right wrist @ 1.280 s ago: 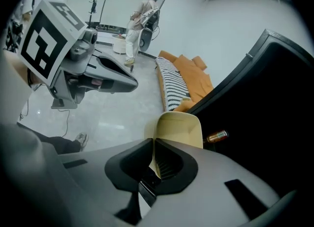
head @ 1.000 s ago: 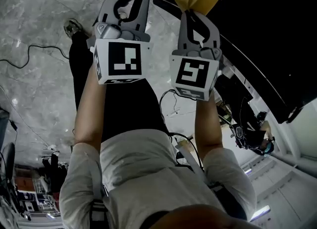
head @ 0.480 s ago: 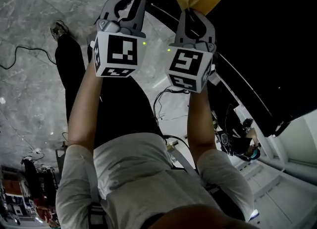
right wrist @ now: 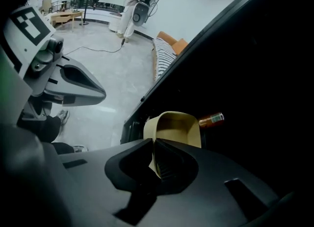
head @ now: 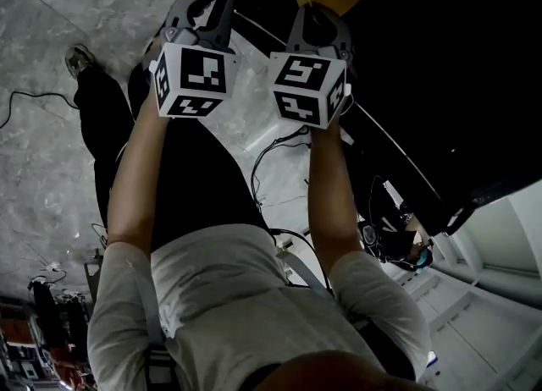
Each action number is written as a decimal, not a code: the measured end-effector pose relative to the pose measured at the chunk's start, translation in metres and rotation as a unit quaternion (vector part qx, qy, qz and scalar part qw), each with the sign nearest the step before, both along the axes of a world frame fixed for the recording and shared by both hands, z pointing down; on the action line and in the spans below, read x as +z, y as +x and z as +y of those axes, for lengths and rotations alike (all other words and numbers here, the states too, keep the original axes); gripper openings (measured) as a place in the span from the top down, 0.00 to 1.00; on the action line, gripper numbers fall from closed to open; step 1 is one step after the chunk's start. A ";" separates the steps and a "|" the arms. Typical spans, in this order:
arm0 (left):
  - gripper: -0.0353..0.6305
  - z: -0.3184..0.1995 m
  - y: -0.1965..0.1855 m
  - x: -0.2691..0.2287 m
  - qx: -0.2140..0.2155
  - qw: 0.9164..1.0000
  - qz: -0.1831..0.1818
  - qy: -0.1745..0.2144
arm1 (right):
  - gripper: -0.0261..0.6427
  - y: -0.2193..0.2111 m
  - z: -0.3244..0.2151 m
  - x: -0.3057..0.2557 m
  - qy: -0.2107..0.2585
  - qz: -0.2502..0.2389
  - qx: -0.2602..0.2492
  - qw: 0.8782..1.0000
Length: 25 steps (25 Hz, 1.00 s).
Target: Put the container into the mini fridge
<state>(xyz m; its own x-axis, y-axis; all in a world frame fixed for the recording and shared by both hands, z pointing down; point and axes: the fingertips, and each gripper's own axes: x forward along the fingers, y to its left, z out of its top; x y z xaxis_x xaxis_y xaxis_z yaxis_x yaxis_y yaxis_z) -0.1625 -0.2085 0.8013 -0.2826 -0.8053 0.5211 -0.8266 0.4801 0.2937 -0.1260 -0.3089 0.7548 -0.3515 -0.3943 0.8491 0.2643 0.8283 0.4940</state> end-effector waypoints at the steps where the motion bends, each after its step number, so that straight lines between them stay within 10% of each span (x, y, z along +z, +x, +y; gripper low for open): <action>1: 0.93 -0.002 0.002 0.001 0.004 1.000 0.000 -0.001 | 0.90 0.000 -0.004 0.002 0.001 0.001 0.003 1.000; 25: 0.93 0.020 0.013 0.035 0.000 0.999 0.039 -0.034 | 0.90 -0.009 -0.067 0.026 0.072 0.012 0.002 0.997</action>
